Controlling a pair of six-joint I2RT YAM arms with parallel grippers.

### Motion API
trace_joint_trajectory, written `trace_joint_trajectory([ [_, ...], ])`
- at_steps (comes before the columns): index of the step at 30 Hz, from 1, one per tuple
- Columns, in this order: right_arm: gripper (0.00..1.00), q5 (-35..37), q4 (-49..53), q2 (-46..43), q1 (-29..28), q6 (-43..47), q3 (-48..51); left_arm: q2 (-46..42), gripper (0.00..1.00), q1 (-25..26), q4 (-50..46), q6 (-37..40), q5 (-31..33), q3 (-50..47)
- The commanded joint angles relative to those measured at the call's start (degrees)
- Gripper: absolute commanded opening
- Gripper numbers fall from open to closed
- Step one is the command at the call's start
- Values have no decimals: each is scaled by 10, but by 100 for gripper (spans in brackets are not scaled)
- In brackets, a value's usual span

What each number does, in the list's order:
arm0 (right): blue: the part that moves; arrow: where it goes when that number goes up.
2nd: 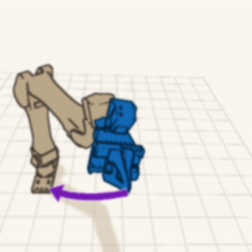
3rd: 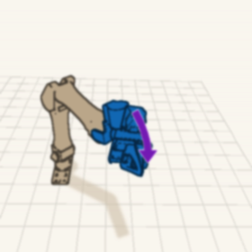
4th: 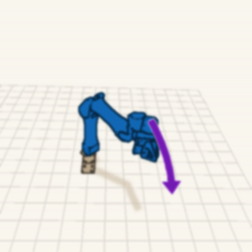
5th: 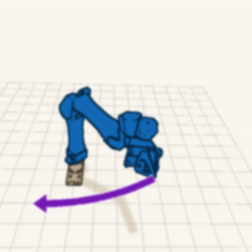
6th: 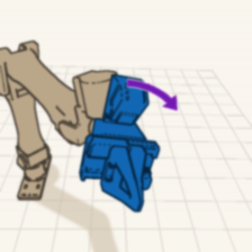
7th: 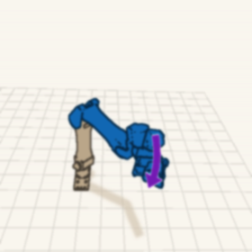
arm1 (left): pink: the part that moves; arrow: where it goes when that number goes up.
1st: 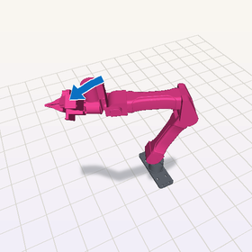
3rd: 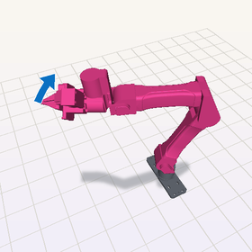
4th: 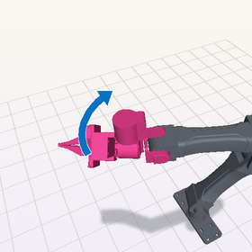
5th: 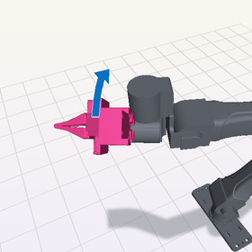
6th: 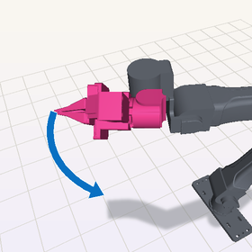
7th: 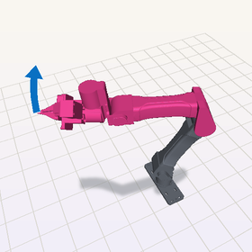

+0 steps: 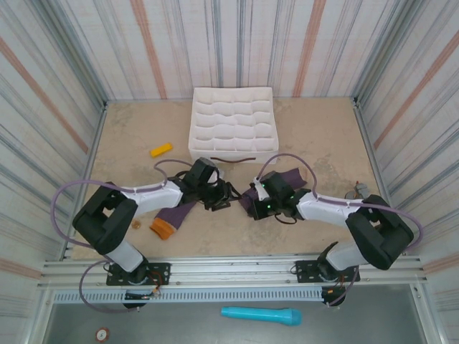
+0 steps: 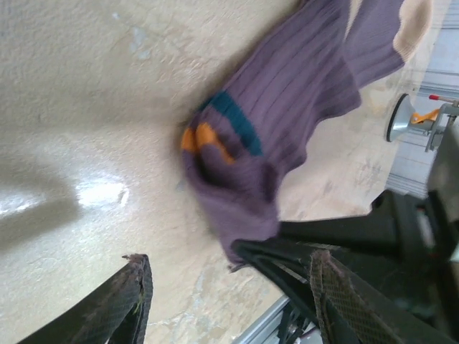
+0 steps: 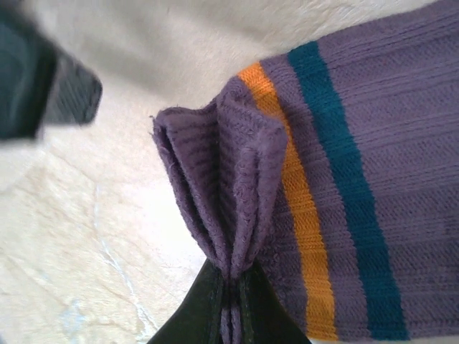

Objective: Roll the socks

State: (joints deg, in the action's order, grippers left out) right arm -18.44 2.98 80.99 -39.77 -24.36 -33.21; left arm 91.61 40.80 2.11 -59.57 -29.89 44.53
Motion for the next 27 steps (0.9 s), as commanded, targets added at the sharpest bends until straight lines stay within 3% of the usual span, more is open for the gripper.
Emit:
trace_joint_trajectory([
  [1, 0, -150, -29, 26, 45, -41, 3, 5, 61, 9, 49, 27, 14, -16],
  [5, 0, -247, -55, 70, 92, -75, -4, 28, 61, 20, 47, 47, 26, -1],
  [8, 0, -276, -46, 102, 108, -84, -20, 46, 59, 20, 63, 42, 38, -1],
  [27, 0, -287, -30, 168, 149, -118, -38, 138, 30, 17, 81, 34, 82, 42],
])
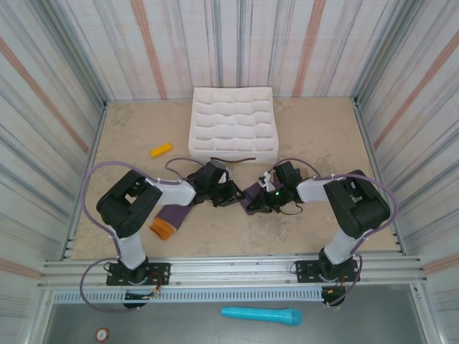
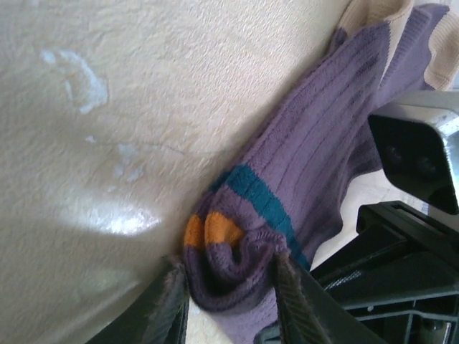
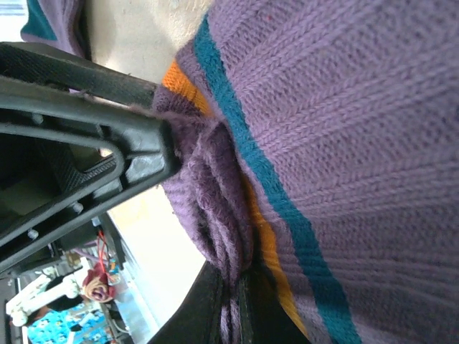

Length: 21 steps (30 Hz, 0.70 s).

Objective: Roll the socks

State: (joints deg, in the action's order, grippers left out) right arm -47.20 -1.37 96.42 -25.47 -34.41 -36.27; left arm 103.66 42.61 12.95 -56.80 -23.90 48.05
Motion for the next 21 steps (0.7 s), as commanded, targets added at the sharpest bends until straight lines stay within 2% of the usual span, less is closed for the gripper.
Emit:
trace_joint_trajectory([
  [1, 0, 0, 12, 15, 7, -19, -7, 19, 29, 0, -30, 6, 23, 7],
  [6, 0, 2, 3, 24, 10, -24, -10, 29, 27, 1, -36, 0, 24, 7],
  [9, 0, 5, 5, 28, 10, -22, -12, 30, 16, 1, -47, -2, 30, 9],
  [12, 5, 17, 14, 22, 11, -14, -13, 26, 7, 1, -90, 12, 39, 27],
  [17, 24, 46, 58, -7, 7, 18, -26, 17, 0, 0, -140, 27, 44, 57],
  [21, 42, 100, 102, -69, -7, 44, -33, -1, 0, -3, -174, 28, 43, 69],
])
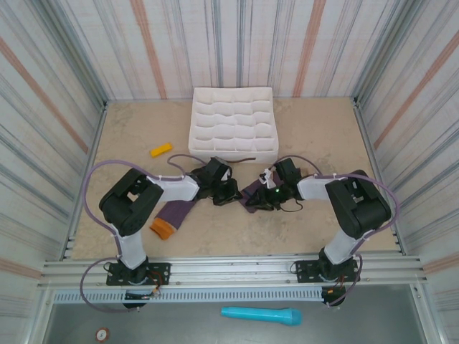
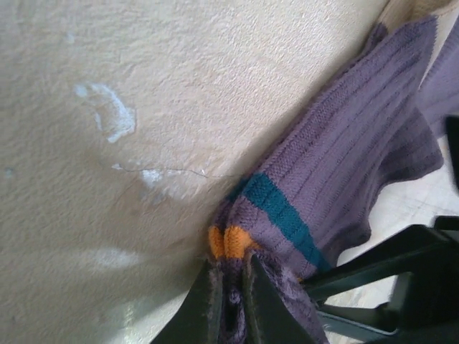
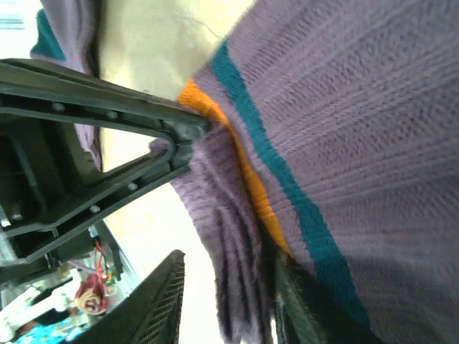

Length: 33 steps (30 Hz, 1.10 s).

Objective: Roll the socks

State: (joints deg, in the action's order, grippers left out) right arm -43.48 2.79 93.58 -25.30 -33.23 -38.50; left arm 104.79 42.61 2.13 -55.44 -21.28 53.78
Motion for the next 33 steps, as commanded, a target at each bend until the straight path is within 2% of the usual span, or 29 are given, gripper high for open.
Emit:
trace_joint_trajectory([
  [1, 46, 84, 76, -61, -16, 41, -13, -19, 0, -4, -72, 13, 14, 12],
  [6, 60, 216, 129, -158, -65, 87, -17, -37, 0, -16, -97, 1, -11, 14],
  [8, 68, 288, 140, -194, -104, 108, -15, -41, 0, -21, -105, -4, -21, 15],
  [11, 72, 392, 147, -232, -167, 141, -8, -42, 0, -27, -123, -1, -39, 22],
  [19, 72, 607, 126, -244, -324, 201, 3, -43, 0, -46, -146, 8, -70, 24],
  [25, 67, 727, 88, -189, -430, 252, -4, -45, 0, -58, -160, 21, -83, 25],
  [28, 61, 776, 71, -141, -468, 273, -19, -45, 0, -62, -165, 27, -88, 26],
  [33, 57, 810, 39, -56, -488, 292, -39, -41, 0, -66, -169, 31, -93, 25],
])
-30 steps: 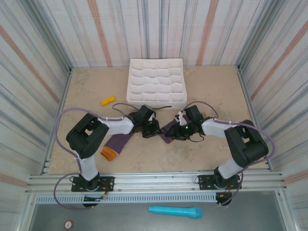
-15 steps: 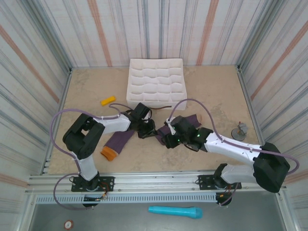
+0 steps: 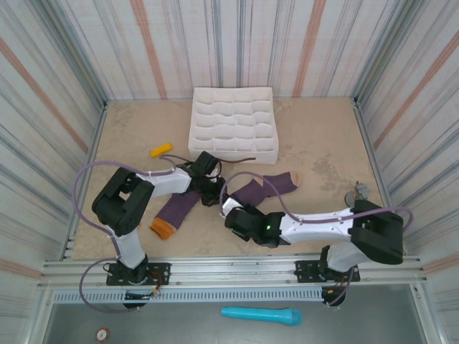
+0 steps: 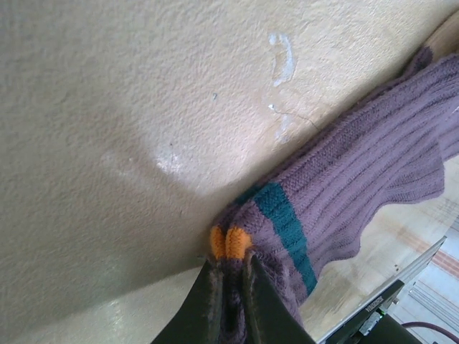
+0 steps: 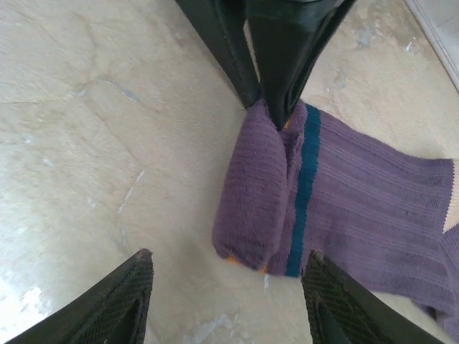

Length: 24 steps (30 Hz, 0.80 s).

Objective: Roll the socks

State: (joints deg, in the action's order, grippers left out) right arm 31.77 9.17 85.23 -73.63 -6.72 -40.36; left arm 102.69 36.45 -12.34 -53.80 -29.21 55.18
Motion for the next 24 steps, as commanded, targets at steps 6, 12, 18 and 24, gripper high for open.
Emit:
trace_joint_trajectory([
  [6, 49, 117, -50, 103, -16, 33, -40, -20, 0, -5, -24, 19, -21, 9],
  [12, 39, 133, -48, 143, -11, 26, -45, -21, 0, -6, -26, 23, -23, 5],
  [18, 13, 74, -41, 129, 24, 5, -29, -22, 0, -7, -27, 28, -18, 2],
  [24, 0, -26, -49, 113, 67, -23, -10, -32, 33, -7, -11, 29, -16, -6],
])
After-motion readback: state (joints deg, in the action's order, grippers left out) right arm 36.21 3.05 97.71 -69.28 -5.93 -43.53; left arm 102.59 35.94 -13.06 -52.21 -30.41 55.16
